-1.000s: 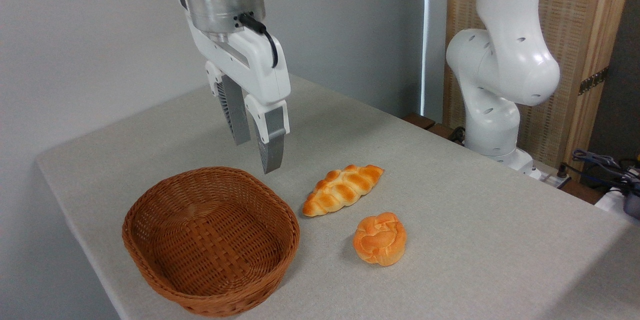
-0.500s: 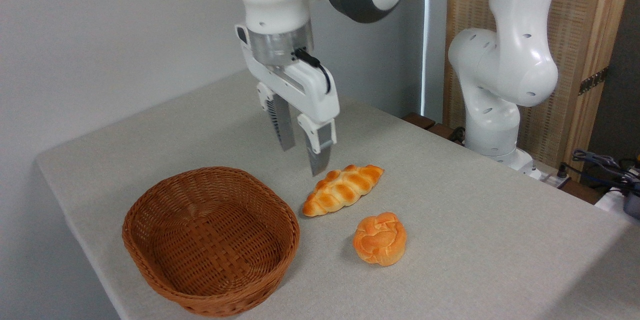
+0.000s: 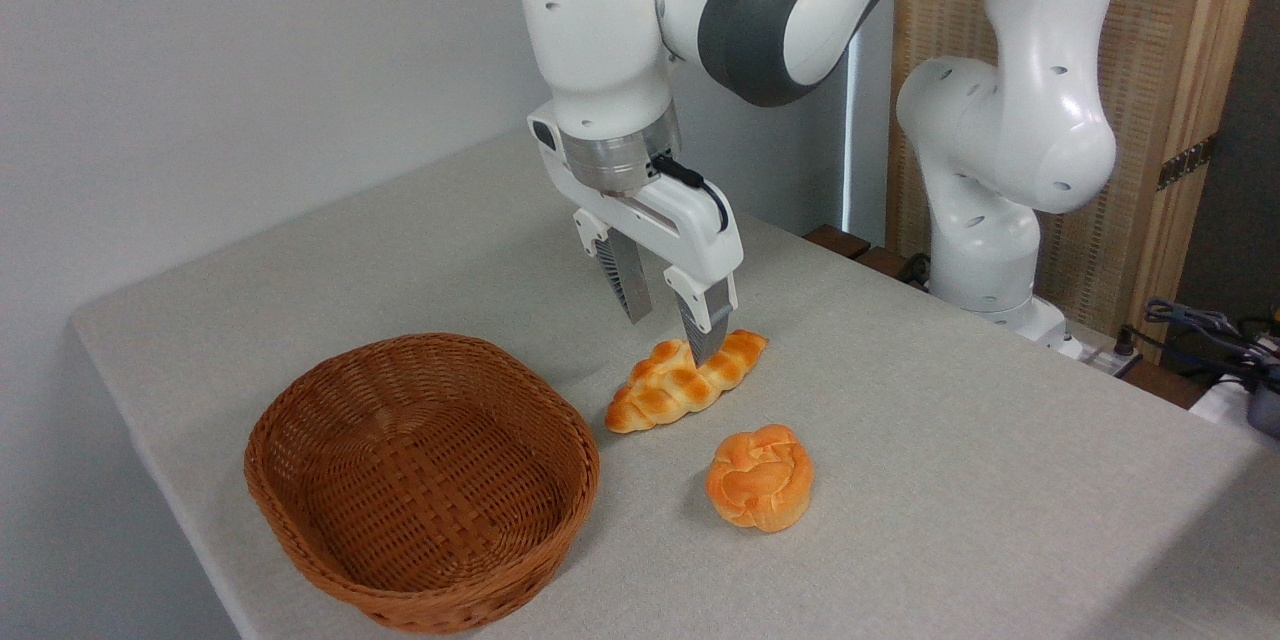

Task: Put bread into the basket
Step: 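Close the gripper on the middle of the braided roll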

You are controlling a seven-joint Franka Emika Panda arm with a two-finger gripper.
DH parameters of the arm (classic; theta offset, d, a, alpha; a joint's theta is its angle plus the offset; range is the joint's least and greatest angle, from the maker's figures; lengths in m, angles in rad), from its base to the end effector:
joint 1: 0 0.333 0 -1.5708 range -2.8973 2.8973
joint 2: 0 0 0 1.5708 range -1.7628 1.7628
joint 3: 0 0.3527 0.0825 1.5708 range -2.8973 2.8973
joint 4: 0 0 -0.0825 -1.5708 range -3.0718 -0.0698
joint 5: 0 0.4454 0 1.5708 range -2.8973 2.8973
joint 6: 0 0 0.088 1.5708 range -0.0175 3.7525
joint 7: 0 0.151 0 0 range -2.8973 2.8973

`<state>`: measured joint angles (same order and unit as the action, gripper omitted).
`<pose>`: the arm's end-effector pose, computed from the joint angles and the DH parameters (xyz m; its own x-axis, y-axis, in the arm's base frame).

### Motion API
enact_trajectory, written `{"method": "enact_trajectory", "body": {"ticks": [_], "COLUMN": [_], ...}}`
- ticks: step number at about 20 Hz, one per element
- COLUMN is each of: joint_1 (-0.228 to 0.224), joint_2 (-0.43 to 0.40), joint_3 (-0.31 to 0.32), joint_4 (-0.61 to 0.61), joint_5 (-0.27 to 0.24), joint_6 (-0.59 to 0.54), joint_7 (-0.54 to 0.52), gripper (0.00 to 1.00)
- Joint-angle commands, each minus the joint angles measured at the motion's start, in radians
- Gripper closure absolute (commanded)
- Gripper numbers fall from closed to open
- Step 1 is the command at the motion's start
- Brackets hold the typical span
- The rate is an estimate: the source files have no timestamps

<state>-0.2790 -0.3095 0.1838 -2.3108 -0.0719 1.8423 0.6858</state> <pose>0.4709 -0.0531 0.4185 0.7140 -0.6983 -0.0510 -0.6781 -0.7079 0.1975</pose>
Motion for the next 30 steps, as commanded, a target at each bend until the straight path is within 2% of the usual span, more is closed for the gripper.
{"method": "enact_trajectory", "body": {"ticks": [1, 3, 4, 10, 27, 29, 30], "joint_1": [-0.019, -0.026, -0.038, -0.057, -0.057, -0.057, -0.057], "joint_2": [-0.020, -0.014, -0.010, 0.006, 0.009, 0.009, 0.009], "joint_3": [0.013, 0.003, 0.003, 0.003, 0.005, 0.005, 0.005], "joint_4": [-0.033, -0.033, -0.033, -0.036, -0.084, -0.091, -0.093], "joint_5": [0.030, 0.087, 0.095, 0.095, 0.104, 0.104, 0.104], "joint_6": [0.041, 0.049, 0.049, 0.051, 0.086, 0.097, 0.101], "joint_7": [-0.015, -0.015, -0.015, -0.017, -0.015, -0.011, -0.011], "gripper": [0.00, 0.00, 0.00, 0.01, 0.01, 0.12, 0.12]}}
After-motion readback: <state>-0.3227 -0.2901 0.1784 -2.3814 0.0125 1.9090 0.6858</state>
